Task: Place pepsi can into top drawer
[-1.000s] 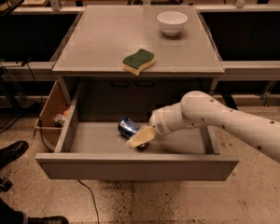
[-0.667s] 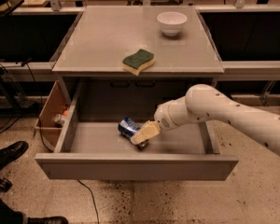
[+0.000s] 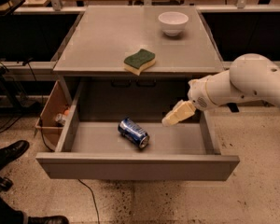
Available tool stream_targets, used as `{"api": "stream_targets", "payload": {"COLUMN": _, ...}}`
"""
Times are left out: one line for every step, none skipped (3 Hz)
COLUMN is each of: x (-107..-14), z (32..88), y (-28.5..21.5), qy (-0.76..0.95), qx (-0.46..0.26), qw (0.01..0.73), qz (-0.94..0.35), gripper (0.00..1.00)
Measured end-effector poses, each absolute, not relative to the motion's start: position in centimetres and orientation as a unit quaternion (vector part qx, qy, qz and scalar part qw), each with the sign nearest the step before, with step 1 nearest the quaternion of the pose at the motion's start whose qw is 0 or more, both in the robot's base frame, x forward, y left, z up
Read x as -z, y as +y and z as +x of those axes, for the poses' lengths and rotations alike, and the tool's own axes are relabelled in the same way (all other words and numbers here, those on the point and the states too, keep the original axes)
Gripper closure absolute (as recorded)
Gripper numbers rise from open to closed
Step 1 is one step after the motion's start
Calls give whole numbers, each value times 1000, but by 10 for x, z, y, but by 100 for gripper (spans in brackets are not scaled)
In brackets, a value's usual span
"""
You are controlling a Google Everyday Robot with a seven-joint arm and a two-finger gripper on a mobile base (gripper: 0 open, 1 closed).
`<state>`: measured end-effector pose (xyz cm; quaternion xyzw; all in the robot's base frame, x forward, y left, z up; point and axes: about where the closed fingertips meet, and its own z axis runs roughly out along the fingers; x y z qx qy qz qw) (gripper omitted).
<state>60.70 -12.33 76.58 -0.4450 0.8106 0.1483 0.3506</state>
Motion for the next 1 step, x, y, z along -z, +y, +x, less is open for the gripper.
{"api": "stream_targets", "payload": {"x": -758, "z": 606, "y": -114, "qy": 811, "qx": -155, "qw": 346, "qz": -445, "gripper": 0}}
